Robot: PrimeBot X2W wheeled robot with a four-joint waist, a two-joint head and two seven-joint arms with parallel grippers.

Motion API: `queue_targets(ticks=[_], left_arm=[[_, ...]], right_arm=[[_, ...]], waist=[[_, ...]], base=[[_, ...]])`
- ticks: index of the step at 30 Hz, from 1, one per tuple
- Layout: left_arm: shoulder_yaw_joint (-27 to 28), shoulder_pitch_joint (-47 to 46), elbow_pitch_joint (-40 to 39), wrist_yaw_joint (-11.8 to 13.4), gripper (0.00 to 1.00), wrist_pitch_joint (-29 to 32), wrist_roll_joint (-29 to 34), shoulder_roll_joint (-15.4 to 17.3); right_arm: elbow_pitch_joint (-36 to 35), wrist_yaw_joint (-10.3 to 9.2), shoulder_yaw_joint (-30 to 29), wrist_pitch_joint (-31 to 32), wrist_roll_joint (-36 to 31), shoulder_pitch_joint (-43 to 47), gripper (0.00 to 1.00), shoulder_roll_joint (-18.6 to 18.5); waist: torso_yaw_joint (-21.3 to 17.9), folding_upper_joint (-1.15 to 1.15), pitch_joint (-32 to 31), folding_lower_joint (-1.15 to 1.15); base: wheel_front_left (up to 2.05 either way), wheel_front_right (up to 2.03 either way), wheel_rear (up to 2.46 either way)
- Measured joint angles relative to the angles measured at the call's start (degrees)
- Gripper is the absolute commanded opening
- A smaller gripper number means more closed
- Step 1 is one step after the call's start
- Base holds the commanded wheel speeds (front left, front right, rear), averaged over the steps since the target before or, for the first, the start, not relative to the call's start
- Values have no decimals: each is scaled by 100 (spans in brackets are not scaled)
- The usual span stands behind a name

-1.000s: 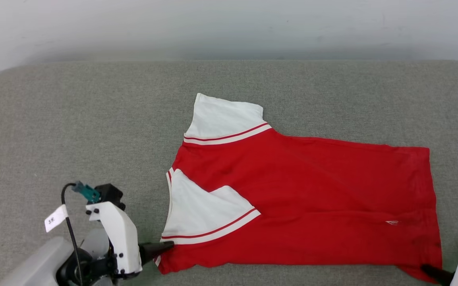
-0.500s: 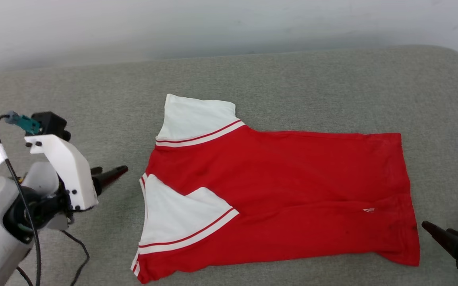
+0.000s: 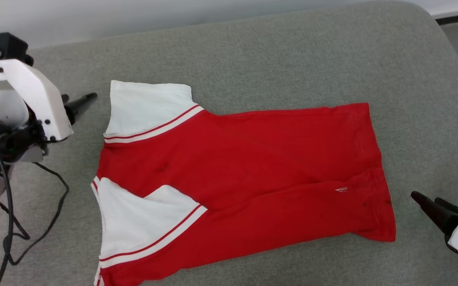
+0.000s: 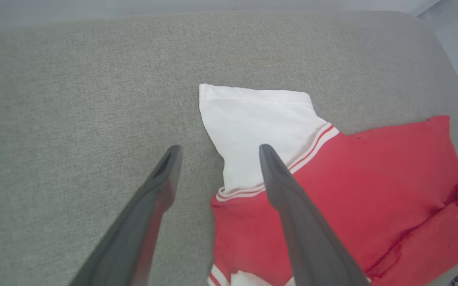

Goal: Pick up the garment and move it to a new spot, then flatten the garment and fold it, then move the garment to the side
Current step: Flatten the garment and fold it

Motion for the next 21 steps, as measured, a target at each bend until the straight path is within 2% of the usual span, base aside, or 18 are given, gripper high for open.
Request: queue_targets(ticks=[8, 13, 21], left_arm=[[-174, -730, 677, -162, 100, 80, 469, 21], [-316, -1014, 1070, -437, 100, 74, 706, 9], [-338, -1339, 1548, -739, 100, 88, 615, -288]], right_arm=[[-59, 1, 4, -153, 78, -143, 100, 55], [-82, 0, -15, -232, 142, -196, 100, 82], [-125, 0, -115, -307, 177, -219, 100, 65]], waist=[[-313, 0, 570, 0], [-442, 0, 907, 0], [-487, 0, 1228, 0]], base=[[0, 0, 0], [0, 0, 0], [0, 0, 0]])
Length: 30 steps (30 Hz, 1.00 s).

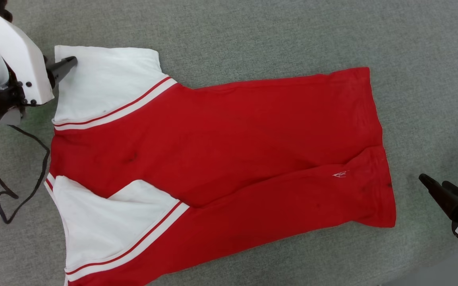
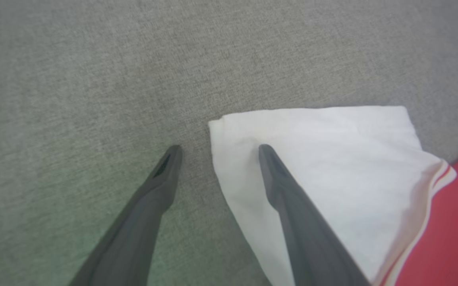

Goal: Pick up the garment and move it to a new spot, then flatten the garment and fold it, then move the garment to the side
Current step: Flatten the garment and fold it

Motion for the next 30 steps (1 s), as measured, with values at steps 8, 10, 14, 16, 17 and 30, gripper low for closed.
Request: queue_targets(ticks=[8, 10, 14, 16, 17, 30], left_arm=[[-156, -170, 263, -176, 100, 94, 48, -156], [-166, -213, 327, -213, 100, 113, 11, -196], [-252, -266, 338, -275, 2, 96, 48, -193], [-312, -303, 332, -301, 0, 3, 107, -176], [-356, -325, 330, -312, 0, -30, 180, -151], [-446, -357, -296, -350, 0, -810, -131, -323]], right_arm=[[24, 1, 42, -66, 45, 6, 100, -9], [27, 1, 52, -66, 79, 8, 100, -8], [14, 1, 7, -97, 108, 24, 100, -25], [-4, 1, -20, -103, 124, 55, 100, -37], [-3, 1, -34, -105, 136, 68, 100, -37], [-216, 1, -167, 74, 328, -519, 100, -171]], waist=[[35, 0, 37, 0], [38, 0, 53, 0], [34, 0, 96, 0], [46, 0, 130, 0], [55, 0, 143, 0], [465, 0, 135, -1]], base=[[0, 0, 0], [0, 0, 0], [0, 0, 0], [0, 0, 0], [0, 0, 0], [0, 0, 0]])
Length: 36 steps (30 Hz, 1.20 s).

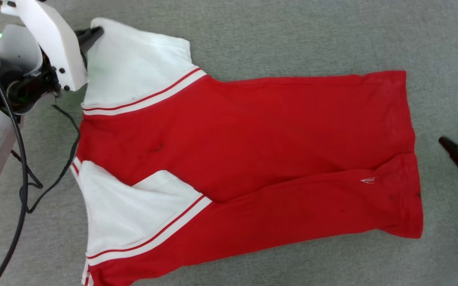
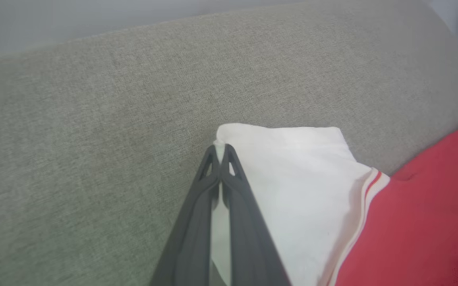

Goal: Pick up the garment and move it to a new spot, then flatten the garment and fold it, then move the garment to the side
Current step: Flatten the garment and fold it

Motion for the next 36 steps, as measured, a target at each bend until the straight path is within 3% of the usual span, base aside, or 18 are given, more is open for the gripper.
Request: queue_targets(ticks=[7, 12, 23, 28, 36], left_arm=[[-124, 40, -681, -1, 0, -285, -269, 127], [-226, 58, -929, -8, 0, -383, -389, 145], [-500, -16, -943, -9, 0, -465, -430, 31], [-626, -102, -871, -9, 0, -433, -467, -1], [-755, -124, -799, -9, 0, -424, -550, 22]], right_arm=[[285, 0, 14, 313, -264, -902, 100, -170], [1129, 0, 408, 261, -879, -1436, 100, -393], [2944, 2, 1001, -256, -1486, -2334, 100, -643], [3490, -1, 1198, -428, -1332, -2556, 100, -698], [3754, -14, 1662, -191, -847, -2647, 100, -922]], waist=[[306, 0, -90, 0], [493, 0, -114, 0], [709, 0, -36, 0], [766, 0, 7, 0], [784, 0, -19, -1]], base=[[0, 0, 0], [0, 0, 0], [0, 0, 0], [0, 0, 0], [0, 0, 0]])
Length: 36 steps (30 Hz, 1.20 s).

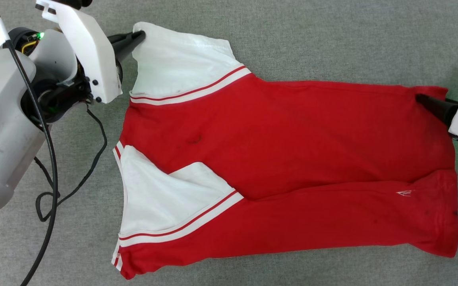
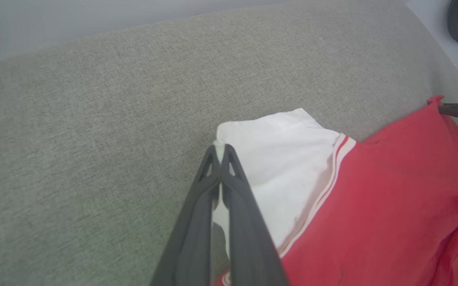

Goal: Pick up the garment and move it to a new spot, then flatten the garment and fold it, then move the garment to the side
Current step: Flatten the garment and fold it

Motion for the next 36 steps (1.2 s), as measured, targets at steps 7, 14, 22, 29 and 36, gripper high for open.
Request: queue_targets(ticks=[7, 14, 22, 29, 36], left_arm=[[-96, 0, 2, 0, 0, -45, -107, -34], [-172, 148, -408, 0, 0, -403, -321, 146], [-335, 702, -1135, 0, 0, -722, -521, 578], [-399, 1137, -1717, 0, 0, -976, -550, 956], [-400, 1664, -2437, 158, 0, -1209, -635, 1374]], right_arm=[[35, 1, 649, -172, 155, 75, 0, -352], [140, 19, 1074, -958, 397, 227, 0, -791], [-102, 18, 1171, -1401, 877, 690, 0, -1206], [-722, 16, 1161, -1741, 1116, 1244, 0, -1445], [-1374, 15, 1045, -1917, 1323, 1957, 0, -1535]], waist=[[51, 0, -70, 0], [149, 0, -290, 0], [224, 0, -682, 0], [293, 0, -1022, 0], [345, 0, -1336, 0]], base=[[0, 0, 0], [0, 0, 0], [0, 0, 0], [0, 0, 0], [0, 0, 0]])
